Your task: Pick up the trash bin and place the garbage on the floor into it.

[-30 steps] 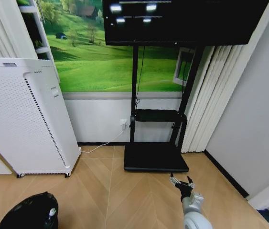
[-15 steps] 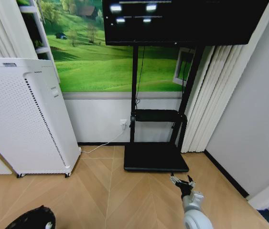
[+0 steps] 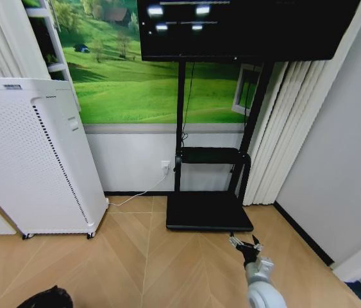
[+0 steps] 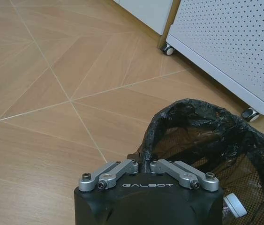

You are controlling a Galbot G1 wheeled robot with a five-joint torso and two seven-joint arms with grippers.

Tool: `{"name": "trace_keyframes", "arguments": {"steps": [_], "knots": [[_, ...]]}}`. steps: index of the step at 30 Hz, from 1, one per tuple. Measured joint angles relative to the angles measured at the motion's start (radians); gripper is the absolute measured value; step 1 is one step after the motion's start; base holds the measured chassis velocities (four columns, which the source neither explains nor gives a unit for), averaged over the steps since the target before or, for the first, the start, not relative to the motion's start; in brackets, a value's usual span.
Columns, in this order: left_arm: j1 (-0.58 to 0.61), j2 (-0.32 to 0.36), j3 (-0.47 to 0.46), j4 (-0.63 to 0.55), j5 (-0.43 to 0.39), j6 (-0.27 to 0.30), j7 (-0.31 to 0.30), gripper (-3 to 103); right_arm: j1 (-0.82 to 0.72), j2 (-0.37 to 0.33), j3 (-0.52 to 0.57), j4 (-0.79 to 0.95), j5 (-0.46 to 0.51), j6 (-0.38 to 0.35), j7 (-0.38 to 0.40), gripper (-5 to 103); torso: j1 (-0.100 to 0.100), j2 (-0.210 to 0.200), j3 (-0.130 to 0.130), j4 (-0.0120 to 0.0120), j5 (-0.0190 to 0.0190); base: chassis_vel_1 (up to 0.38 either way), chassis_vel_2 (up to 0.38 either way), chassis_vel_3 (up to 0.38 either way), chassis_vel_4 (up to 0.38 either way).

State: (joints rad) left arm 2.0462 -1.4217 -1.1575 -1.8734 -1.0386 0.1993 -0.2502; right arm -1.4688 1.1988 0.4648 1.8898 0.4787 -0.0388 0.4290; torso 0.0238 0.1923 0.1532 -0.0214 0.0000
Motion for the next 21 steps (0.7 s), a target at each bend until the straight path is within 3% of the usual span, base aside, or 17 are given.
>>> {"name": "trace_keyframes", "arguments": {"steps": [21], "knots": [[-0.019, 0.023, 0.005, 0.077, 0.042, -0.014, 0.005, 5, 0.001, 0.006, 0.014, -0.005, 0.012, 0.000, 0.005, 100, 0.000, 0.000, 0.000, -0.0001, 0.0001, 0.000, 0.000, 0.000, 0.000]]}}
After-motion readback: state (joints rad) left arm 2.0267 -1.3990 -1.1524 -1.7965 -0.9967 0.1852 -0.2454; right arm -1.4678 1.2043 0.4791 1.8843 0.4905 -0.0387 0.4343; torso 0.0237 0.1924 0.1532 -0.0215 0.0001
